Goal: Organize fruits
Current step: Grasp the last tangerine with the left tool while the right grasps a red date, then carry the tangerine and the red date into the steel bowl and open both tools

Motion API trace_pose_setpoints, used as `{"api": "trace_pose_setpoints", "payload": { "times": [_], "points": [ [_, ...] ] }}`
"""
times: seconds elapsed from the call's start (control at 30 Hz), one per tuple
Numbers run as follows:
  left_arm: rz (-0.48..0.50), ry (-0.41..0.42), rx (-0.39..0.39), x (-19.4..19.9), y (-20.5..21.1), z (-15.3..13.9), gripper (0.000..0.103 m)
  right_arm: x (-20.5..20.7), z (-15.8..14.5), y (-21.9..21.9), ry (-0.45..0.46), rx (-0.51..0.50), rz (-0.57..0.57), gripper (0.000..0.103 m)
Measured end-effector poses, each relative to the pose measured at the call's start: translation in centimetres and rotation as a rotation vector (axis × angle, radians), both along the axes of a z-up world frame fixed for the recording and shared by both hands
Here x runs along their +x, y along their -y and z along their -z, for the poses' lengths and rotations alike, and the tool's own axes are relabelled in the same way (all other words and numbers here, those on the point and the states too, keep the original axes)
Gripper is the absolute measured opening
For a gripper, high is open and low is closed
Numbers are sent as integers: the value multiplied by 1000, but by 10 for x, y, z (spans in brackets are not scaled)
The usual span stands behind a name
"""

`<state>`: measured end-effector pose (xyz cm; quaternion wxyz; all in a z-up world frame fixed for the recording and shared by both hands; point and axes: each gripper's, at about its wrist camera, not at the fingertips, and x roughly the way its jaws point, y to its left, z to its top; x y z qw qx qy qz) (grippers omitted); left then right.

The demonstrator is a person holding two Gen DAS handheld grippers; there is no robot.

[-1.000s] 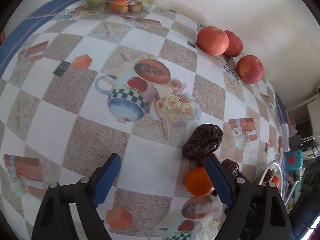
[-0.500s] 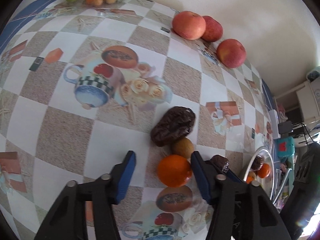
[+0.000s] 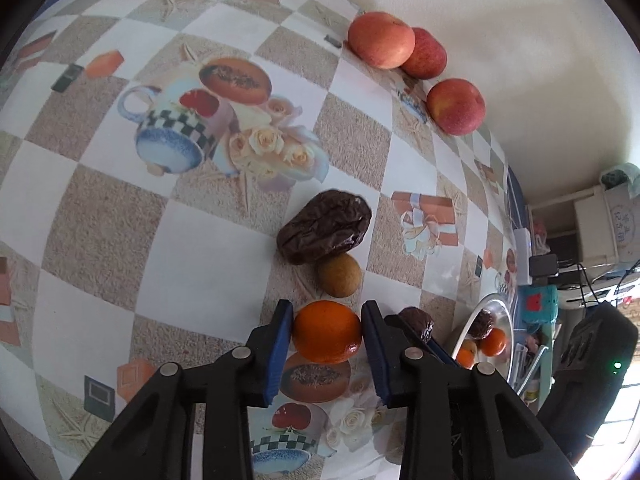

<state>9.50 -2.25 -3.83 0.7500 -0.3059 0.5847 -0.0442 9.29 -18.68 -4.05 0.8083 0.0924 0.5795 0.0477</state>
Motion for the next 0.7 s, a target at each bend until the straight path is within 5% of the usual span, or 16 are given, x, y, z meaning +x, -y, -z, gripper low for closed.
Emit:
{"api": "trace_pose_setpoints", "payload": {
  "times": [0.3, 0.7],
  "points": [
    [-16, 78, 12, -2, -4, -30, 37, -3, -18, 18, 6, 61, 72, 37],
    [5, 123, 10, -9, 4, -47, 37, -16, -57, 24, 72, 12, 70, 37]
  ]
}}
